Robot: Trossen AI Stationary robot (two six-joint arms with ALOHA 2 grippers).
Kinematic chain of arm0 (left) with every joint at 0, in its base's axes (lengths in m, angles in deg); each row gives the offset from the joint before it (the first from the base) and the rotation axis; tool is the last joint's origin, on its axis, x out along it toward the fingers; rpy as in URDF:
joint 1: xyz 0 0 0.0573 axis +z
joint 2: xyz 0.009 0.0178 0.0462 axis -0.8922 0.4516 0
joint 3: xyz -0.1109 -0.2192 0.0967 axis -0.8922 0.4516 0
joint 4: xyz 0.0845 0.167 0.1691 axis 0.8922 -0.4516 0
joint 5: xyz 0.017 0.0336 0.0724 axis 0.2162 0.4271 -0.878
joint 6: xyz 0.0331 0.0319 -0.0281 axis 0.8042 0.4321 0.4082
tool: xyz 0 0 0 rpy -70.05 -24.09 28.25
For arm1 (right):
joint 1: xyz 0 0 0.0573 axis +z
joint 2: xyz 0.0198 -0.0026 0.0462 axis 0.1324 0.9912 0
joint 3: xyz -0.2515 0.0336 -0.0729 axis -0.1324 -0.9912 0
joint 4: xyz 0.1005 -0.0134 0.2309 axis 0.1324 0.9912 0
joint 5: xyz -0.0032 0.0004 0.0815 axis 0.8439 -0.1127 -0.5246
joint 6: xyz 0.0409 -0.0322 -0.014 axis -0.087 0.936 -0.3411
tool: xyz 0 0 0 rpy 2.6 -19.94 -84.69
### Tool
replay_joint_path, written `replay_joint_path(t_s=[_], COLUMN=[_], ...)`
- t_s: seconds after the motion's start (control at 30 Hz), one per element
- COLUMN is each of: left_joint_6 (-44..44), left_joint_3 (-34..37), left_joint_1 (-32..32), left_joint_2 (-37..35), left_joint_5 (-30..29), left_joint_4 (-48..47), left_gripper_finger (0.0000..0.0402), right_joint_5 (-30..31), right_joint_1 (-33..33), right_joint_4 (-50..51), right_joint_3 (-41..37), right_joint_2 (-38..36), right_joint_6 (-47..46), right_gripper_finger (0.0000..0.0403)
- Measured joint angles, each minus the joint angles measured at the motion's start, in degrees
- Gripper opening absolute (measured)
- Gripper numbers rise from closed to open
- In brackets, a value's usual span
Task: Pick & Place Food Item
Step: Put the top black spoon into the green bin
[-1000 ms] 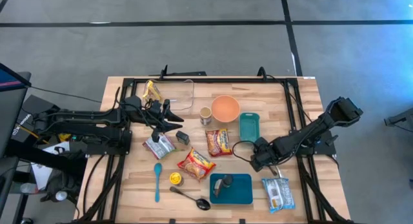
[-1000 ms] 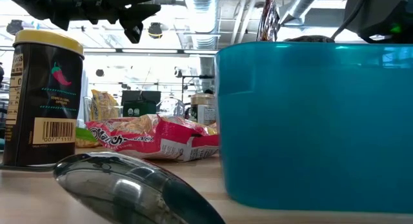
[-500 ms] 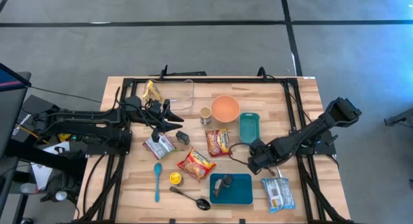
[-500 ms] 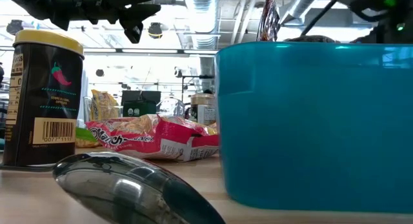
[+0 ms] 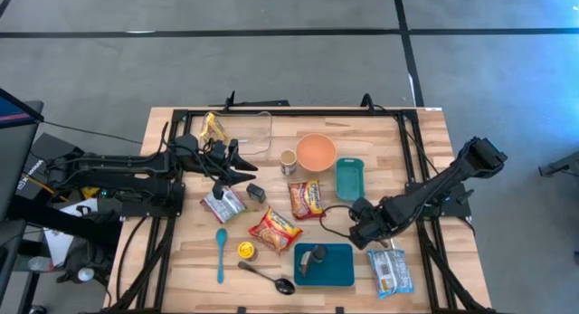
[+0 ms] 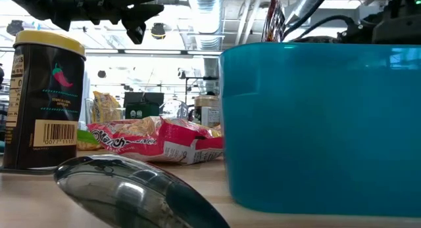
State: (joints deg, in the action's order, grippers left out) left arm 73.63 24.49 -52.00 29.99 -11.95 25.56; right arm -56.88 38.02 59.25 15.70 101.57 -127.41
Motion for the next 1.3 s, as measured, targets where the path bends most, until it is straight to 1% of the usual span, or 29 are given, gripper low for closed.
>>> replay_joint_path(t_s=[0.13, 0.43, 0.57, 0.77, 0.9, 1.03, 1.3], left_joint_6=[0.01, 0.00, 0.00, 0.00, 0.02, 0.02, 0.02], left_joint_3=[0.00, 0.00, 0.00, 0.00, -0.01, -0.02, 0.00], left_joint_1=[0.02, 0.01, 0.00, 0.01, 0.02, 0.01, 0.00], left_joint_2=[0.00, 0.00, 0.00, 0.01, 0.01, 0.00, 0.00], left_joint_5=[0.00, -0.01, 0.01, -0.01, 0.01, 0.00, -0.01], left_joint_4=[0.00, 0.00, 0.04, 0.07, 0.09, 0.10, 0.11], left_gripper_finger=[0.0115, 0.0115, 0.0115, 0.0115, 0.0115, 0.0115, 0.0115], right_joint_5=[1.40, 8.47, 12.50, 16.04, 16.34, 15.96, 9.32], right_joint_1=[0.00, -0.61, -2.29, -6.60, -10.45, -14.89, -25.95], right_joint_4=[3.19, 12.78, 13.89, 14.53, 14.52, 14.51, 14.24], right_joint_3=[2.36, 9.56, 11.13, 11.17, 11.17, 11.17, 11.17], right_joint_2=[0.00, -0.41, -2.98, -9.36, -12.87, -14.86, -15.37], right_joint_6=[0.63, 3.27, 5.05, 7.72, 8.13, 8.11, 8.74], right_gripper_finger=[0.0005, 0.0005, 0.0005, 0.0005, 0.0006, 0.0006, 0.0006])
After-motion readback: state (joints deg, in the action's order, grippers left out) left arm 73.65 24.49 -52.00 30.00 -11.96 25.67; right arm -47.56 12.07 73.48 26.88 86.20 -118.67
